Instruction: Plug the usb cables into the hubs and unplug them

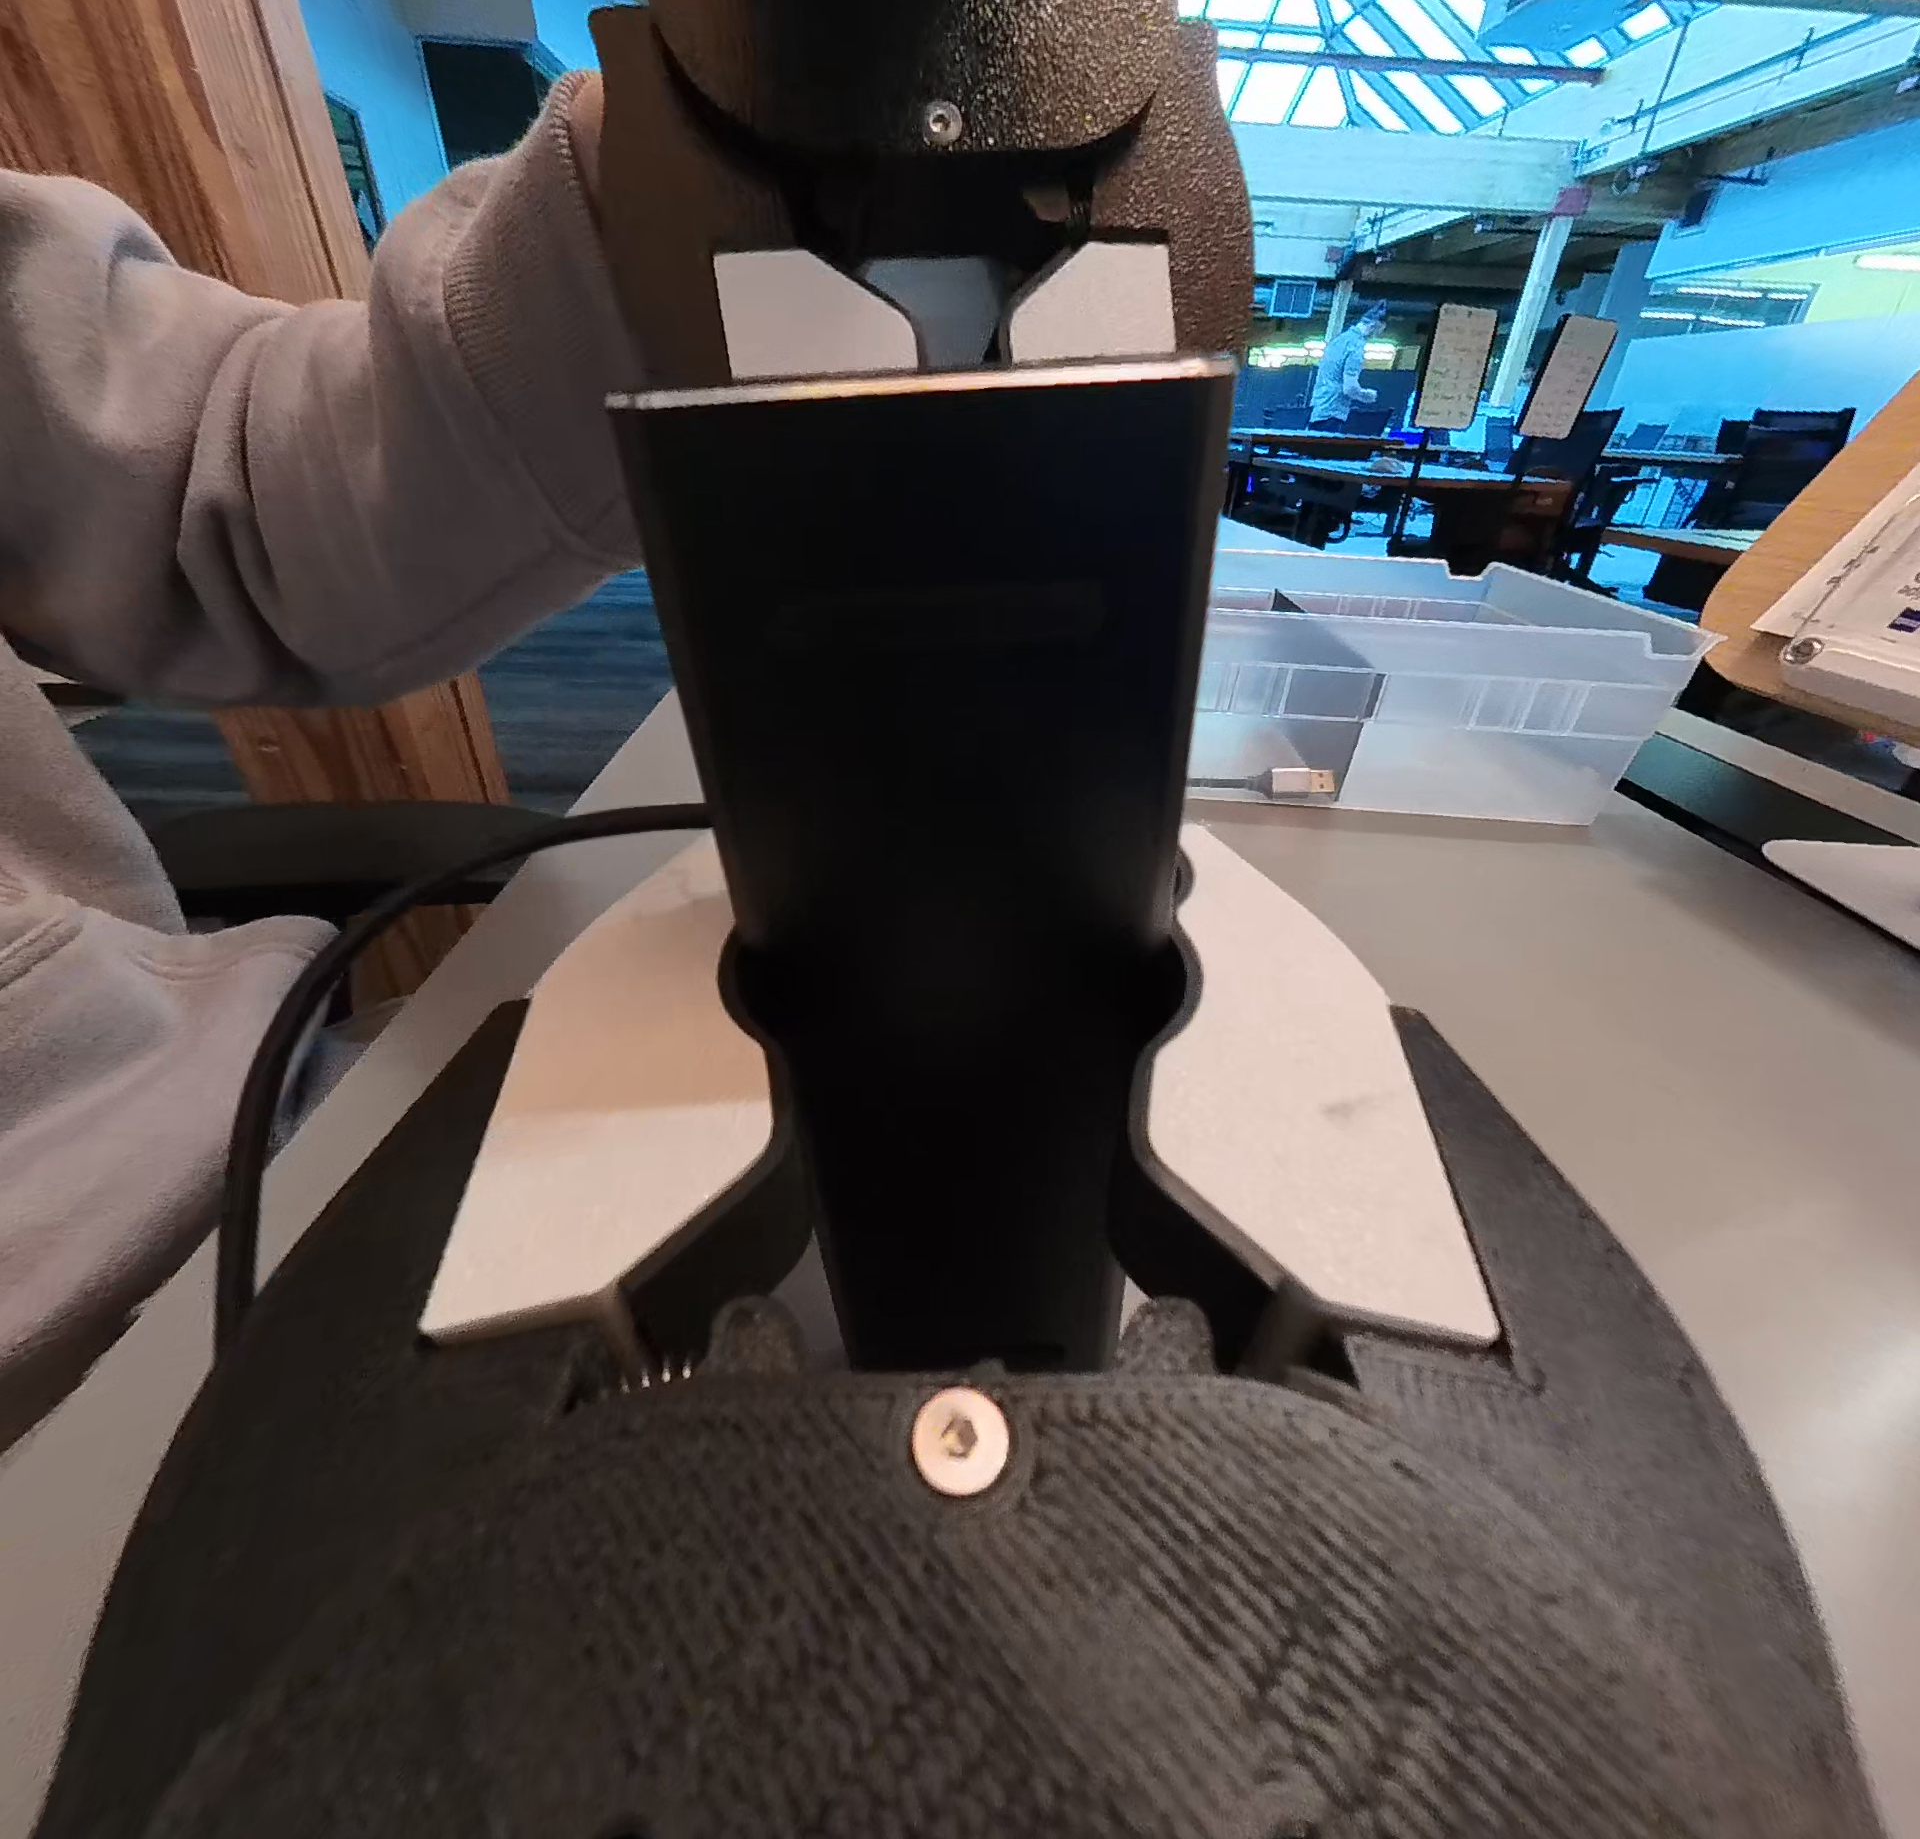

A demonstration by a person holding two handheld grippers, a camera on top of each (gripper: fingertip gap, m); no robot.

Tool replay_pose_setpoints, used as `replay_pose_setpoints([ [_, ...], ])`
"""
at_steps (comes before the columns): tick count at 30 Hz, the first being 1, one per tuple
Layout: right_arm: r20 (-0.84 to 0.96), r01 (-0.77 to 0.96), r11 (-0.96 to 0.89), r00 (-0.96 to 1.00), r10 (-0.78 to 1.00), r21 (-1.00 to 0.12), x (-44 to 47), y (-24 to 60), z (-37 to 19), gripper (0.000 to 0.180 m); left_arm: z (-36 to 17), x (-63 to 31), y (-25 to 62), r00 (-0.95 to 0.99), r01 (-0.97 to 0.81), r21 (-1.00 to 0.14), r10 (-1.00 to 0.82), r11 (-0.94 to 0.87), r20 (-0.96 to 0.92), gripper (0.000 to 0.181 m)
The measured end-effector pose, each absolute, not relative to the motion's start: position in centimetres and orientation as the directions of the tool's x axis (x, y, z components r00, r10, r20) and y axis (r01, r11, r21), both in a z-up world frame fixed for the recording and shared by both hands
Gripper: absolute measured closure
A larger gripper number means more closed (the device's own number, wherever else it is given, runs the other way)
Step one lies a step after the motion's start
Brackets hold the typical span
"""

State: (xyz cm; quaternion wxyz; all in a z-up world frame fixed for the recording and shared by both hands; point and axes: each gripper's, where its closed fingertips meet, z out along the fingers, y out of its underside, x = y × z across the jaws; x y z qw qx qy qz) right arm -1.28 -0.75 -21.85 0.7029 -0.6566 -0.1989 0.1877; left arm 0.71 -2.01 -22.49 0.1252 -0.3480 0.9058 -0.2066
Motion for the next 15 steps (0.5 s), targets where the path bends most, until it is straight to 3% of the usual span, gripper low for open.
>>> replay_pose_setpoints([
  [1, 0.032, -0.004, 0.066, 0.849, 0.528, -0.998, -1.30, -0.75, -21.86, 0.107, -22.45, 0.80, -2.04, -0.725, -0.578, -0.463, -0.683, 0.672, -0.087, 0.167],
  [15, 0.037, 0.001, 0.064, 0.835, 0.549, -0.998, -1.68, -0.87, -21.92, 0.107, -23.03, 1.05, -2.44, -0.686, -0.647, -0.445, -0.727, 0.619, -0.013, 0.167],
])
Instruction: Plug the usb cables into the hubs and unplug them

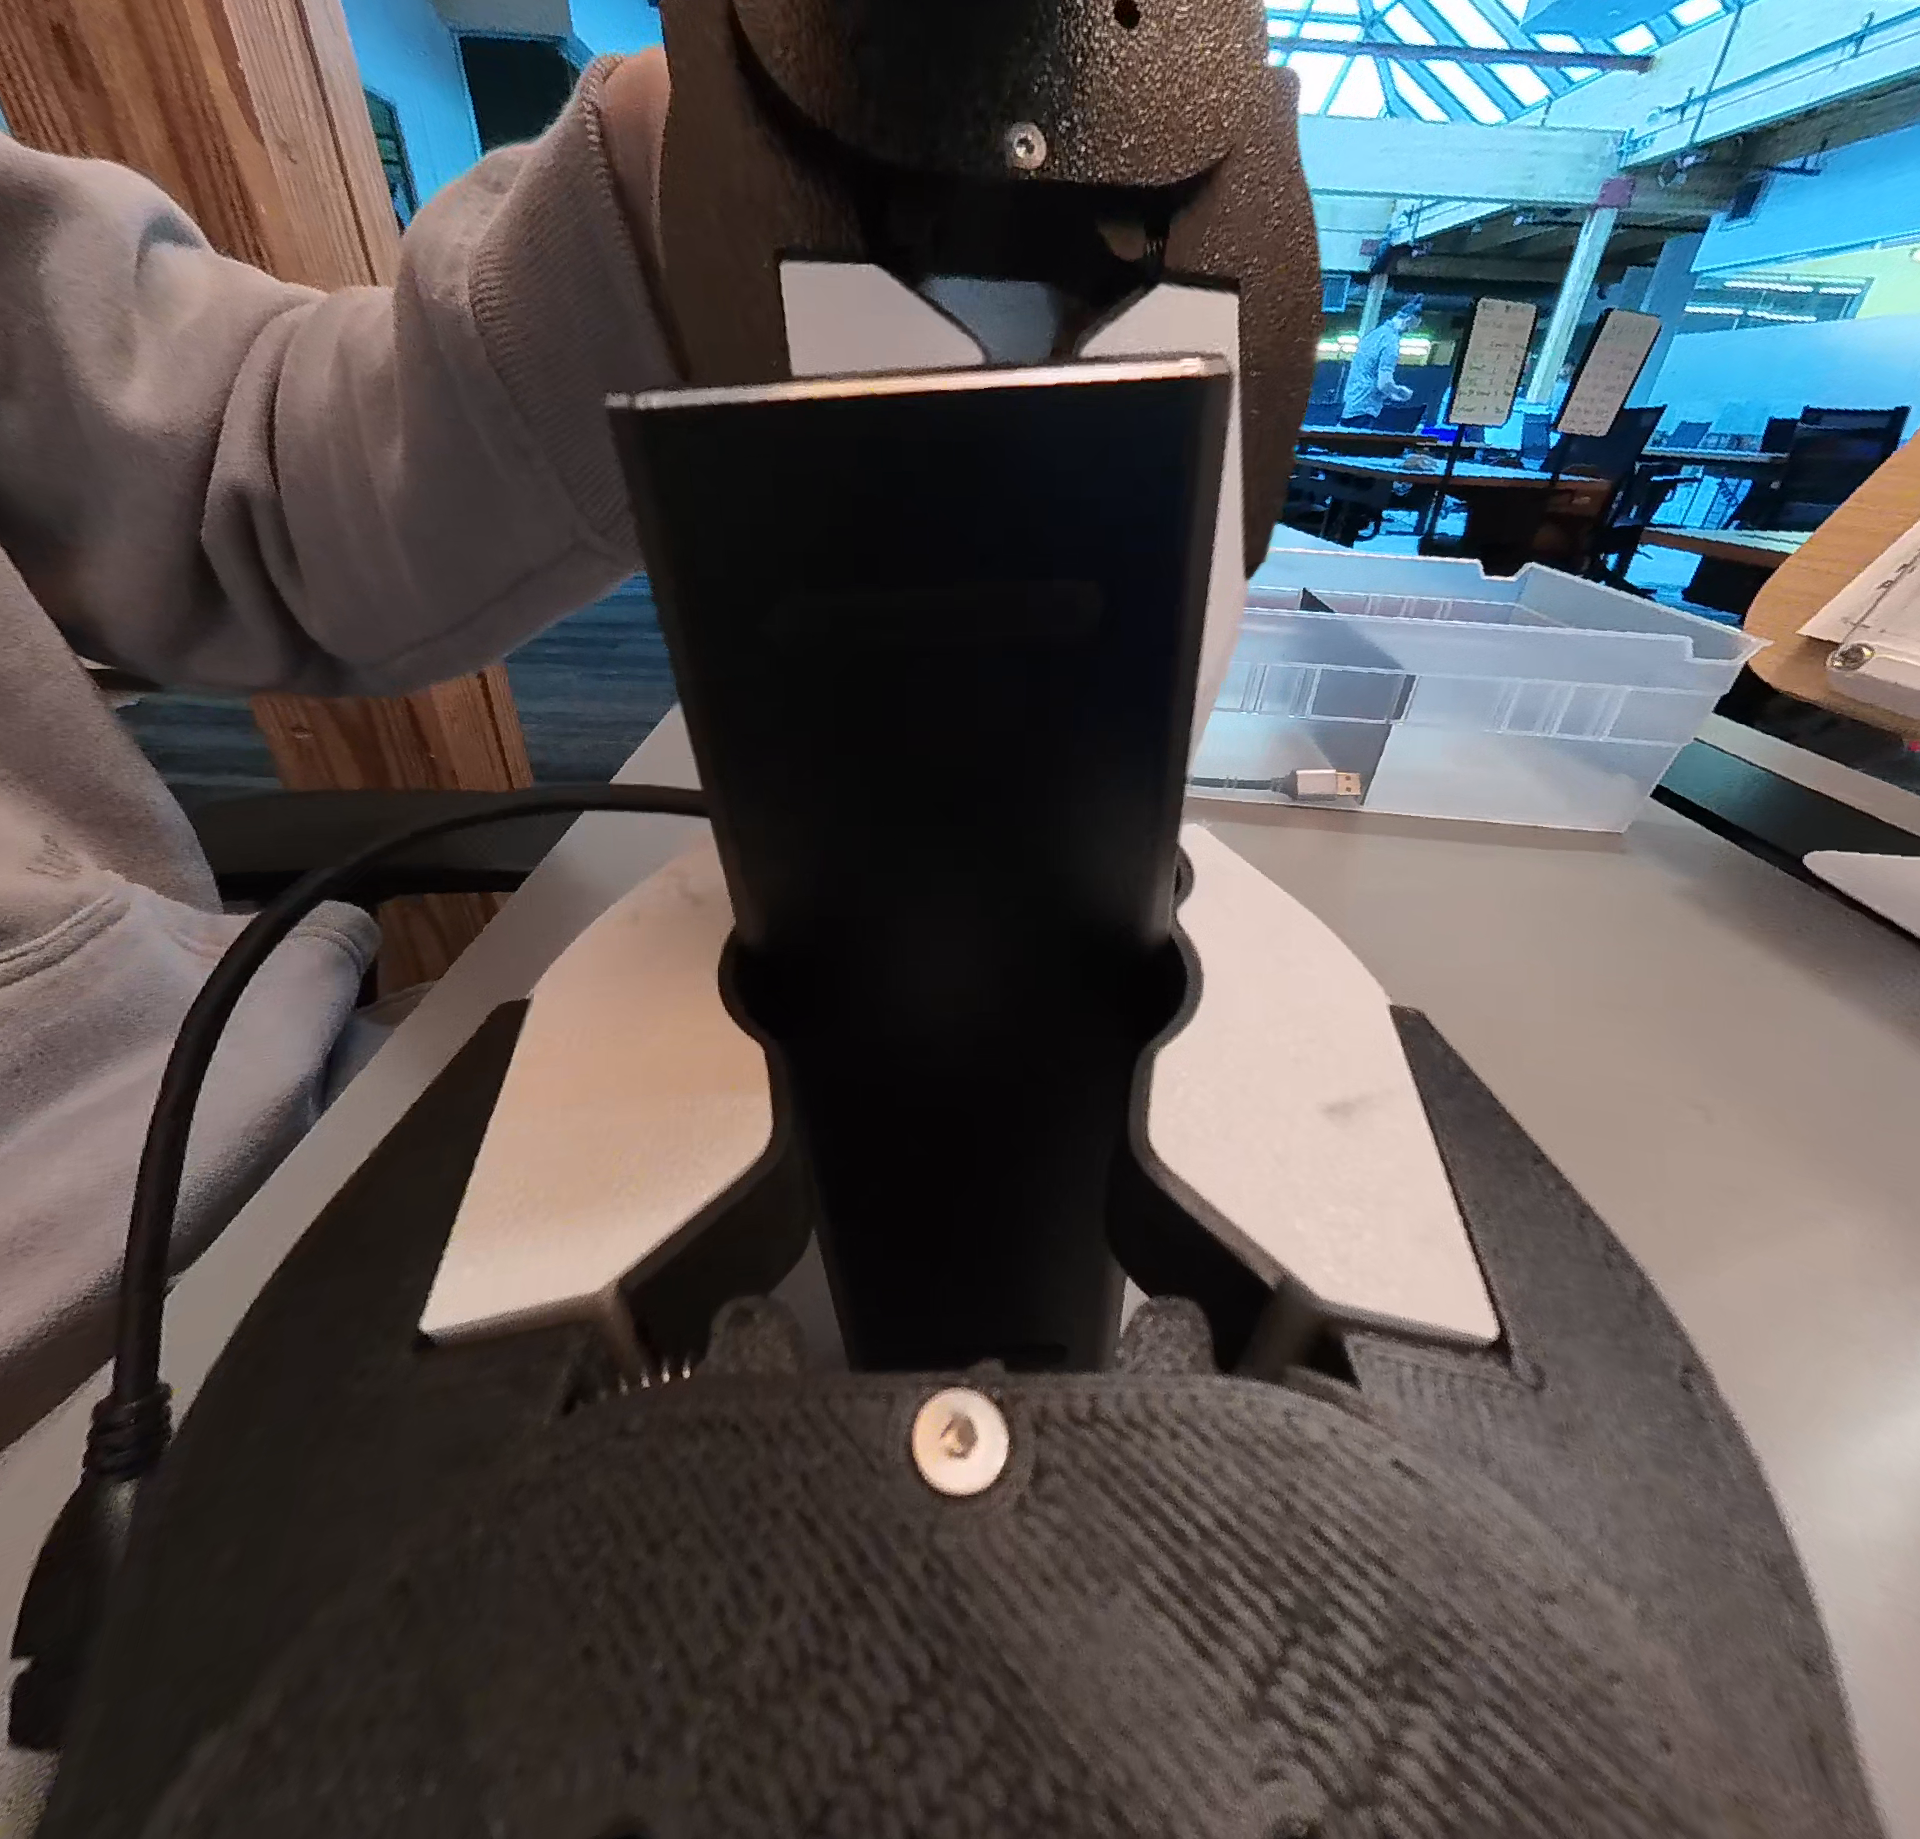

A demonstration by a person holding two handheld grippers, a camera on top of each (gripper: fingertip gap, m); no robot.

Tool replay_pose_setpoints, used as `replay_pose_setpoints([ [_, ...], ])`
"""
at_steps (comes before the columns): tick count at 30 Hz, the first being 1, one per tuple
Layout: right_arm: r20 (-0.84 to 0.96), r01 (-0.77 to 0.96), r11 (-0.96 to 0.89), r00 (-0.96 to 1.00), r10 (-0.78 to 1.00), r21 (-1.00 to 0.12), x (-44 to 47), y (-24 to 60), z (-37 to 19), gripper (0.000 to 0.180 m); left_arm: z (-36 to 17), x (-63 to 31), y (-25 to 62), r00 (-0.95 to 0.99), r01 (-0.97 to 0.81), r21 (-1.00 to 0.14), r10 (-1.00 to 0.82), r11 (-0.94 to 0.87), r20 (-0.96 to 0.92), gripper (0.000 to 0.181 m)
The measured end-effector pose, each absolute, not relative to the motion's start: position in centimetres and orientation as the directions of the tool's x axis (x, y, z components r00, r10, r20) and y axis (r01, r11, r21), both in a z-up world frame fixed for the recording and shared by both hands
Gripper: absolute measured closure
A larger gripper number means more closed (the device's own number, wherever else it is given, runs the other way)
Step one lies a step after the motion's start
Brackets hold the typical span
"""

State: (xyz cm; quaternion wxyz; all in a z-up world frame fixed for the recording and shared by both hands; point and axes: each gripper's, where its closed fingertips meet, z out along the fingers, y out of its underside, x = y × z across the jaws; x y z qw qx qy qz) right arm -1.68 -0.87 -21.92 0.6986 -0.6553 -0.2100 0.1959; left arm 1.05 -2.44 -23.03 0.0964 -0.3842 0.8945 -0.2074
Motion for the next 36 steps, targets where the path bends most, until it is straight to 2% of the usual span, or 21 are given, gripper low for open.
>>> replay_pose_setpoints([
  [22, 0.030, -0.013, 0.072, 0.828, 0.560, -0.997, -1.7, -1.0, -21.8, 0.107, -21.6, 0.8, -3.1, -0.695, -0.630, -0.487, -0.719, 0.605, 0.006, 0.169],
  [36, 0.024, 0.002, 0.039, 0.819, 0.574, -0.999, -2.0, -0.8, -22.2, 0.107, -21.2, 0.5, -2.8, -0.725, -0.592, -0.462, -0.687, 0.660, -0.054, 0.169],
])
